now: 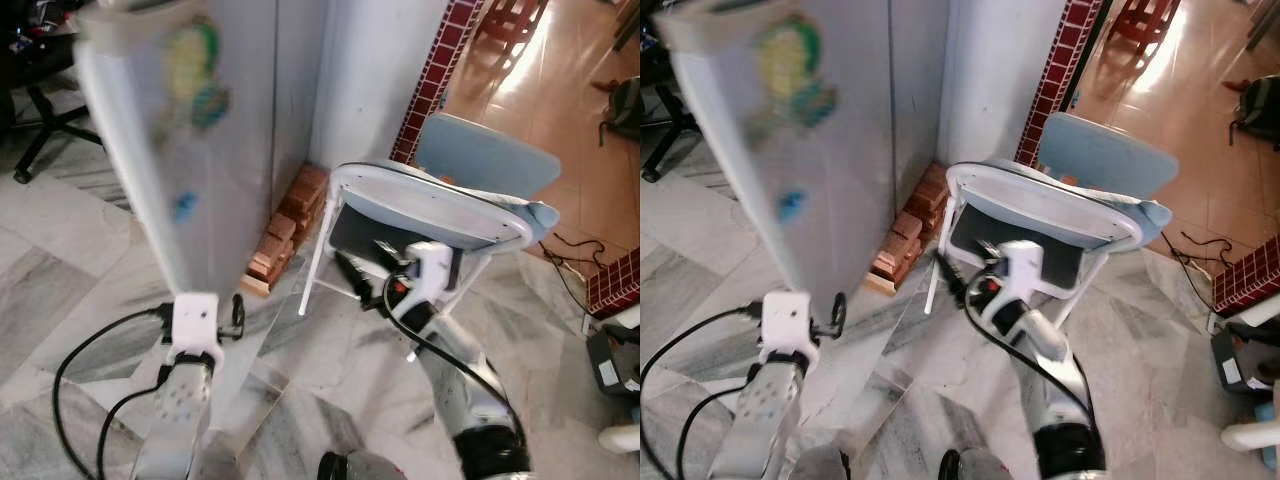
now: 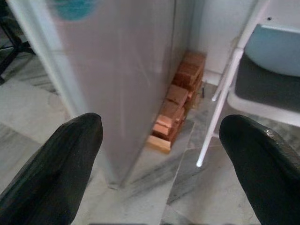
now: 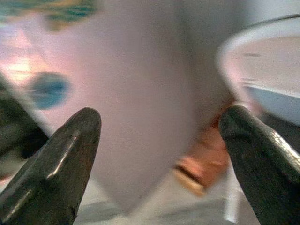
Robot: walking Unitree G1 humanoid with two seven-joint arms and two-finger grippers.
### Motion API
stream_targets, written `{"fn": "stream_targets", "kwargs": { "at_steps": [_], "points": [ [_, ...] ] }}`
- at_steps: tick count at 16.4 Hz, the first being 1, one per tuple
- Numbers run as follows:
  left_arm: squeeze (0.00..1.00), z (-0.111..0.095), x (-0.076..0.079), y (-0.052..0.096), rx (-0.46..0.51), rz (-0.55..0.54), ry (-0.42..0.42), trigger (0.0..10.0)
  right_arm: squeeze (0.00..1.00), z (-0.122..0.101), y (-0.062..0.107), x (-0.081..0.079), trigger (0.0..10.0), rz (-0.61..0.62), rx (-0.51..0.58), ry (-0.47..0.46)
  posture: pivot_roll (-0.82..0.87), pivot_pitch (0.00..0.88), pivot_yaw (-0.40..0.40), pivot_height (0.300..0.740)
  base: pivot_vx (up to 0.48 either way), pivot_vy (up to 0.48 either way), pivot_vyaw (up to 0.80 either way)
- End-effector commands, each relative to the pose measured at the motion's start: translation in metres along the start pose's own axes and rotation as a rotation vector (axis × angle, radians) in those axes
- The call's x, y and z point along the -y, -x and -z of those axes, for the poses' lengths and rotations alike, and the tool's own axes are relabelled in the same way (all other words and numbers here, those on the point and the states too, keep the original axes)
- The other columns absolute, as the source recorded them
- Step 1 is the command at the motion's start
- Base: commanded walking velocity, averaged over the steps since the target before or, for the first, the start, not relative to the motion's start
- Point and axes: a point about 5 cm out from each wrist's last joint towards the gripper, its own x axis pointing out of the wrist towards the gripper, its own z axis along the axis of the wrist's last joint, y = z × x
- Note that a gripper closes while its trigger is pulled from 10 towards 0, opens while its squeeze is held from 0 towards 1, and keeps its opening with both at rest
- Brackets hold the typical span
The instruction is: Restocking fridge
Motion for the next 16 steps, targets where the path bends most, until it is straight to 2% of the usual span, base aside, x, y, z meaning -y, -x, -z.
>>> {"fn": "stream_targets", "kwargs": {
  "at_steps": [1,2,4,6,8,9,12,14,16],
  "points": [
    [0.0,0.001,0.001,-0.001,-0.011,0.004,-0.002,10.0,0.0,-0.009,0.007,0.013,10.0,0.113,0.046,0.06,0.15,0.082,-0.108,0.74,0.0,0.0,0.0],
    [0.0,-0.007,-0.002,-0.005,0.033,0.005,-0.025,10.0,0.0,-0.015,0.014,0.021,10.0,0.198,0.083,0.123,0.14,0.083,-0.103,0.74,0.0,0.277,0.0],
    [0.0,-0.013,-0.011,-0.007,0.051,-0.018,-0.048,10.0,0.0,-0.028,0.025,0.035,10.0,0.334,0.114,0.215,0.14,0.103,-0.085,0.74,0.0,0.293,0.0],
    [0.0,-0.018,-0.015,-0.004,0.087,-0.01,-0.088,10.0,0.0,-0.034,0.033,0.044,10.0,0.394,0.13,0.251,0.13,0.108,-0.079,0.74,0.0,0.144,0.0],
    [0.0,-0.011,-0.011,-0.004,0.067,0.01,-0.079,10.0,0.0,-0.035,0.031,0.047,10.0,0.412,0.134,0.253,0.13,0.099,-0.072,0.74,0.0,0.418,0.0],
    [0.0,-0.012,-0.005,-0.008,0.064,0.025,-0.072,10.0,0.0,-0.037,0.025,0.045,10.0,0.401,0.14,0.255,0.12,0.092,-0.067,0.74,0.0,0.48,0.0],
    [0.0,-0.021,-0.003,-0.012,0.097,0.029,-0.06,10.0,0.0,-0.042,0.018,0.042,10.0,0.41,0.15,0.258,0.12,0.086,-0.064,0.74,0.0,0.48,0.0],
    [0.0,-0.03,-0.003,-0.01,0.176,0.063,-0.064,10.0,0.0,-0.036,0.025,0.045,10.0,0.433,0.136,0.227,0.12,0.085,-0.065,0.74,0.0,0.48,0.0],
    [0.0,-0.033,-0.007,-0.011,0.189,0.05,-0.048,10.0,0.0,-0.026,0.038,0.049,10.0,0.454,0.105,0.232,0.13,0.078,-0.059,0.74,0.0,0.48,0.0]
  ]
}}
